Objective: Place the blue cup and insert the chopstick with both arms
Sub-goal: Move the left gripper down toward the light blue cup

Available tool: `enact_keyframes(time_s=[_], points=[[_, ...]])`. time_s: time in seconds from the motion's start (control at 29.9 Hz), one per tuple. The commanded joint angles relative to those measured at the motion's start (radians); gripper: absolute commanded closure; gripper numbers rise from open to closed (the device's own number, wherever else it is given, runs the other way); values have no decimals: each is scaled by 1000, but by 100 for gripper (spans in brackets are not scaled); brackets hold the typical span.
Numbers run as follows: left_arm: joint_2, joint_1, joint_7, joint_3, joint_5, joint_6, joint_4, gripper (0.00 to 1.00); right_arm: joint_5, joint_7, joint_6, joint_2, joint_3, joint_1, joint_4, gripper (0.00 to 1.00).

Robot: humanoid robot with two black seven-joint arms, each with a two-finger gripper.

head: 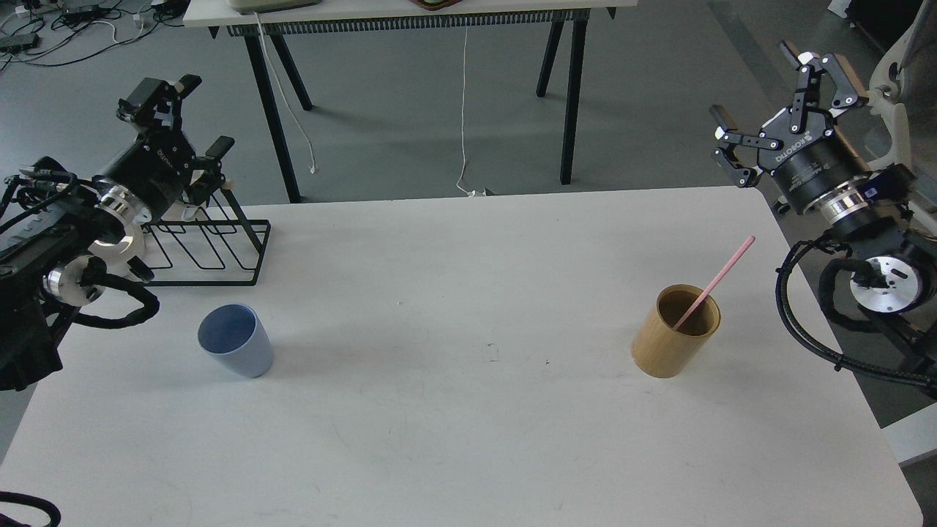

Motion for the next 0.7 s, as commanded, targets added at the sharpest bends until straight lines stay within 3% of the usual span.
enact_keyframes(time_s=[0.0,0.23,0.47,0.67], points=[[1,-1,0,-1,-1,0,-2,0,-2,0,0,6,-3,0,-2,1],[12,-7,0,-5,-3,0,9,0,-2,0,0,6,-2,0,-3,1],[-33,-4,0,-122,-9,0,120,0,0,0,0,6,11,2,-5,1],[-12,-28,0,-212,-47,0,57,0,0,0,0,4,52,-5,-5,1]])
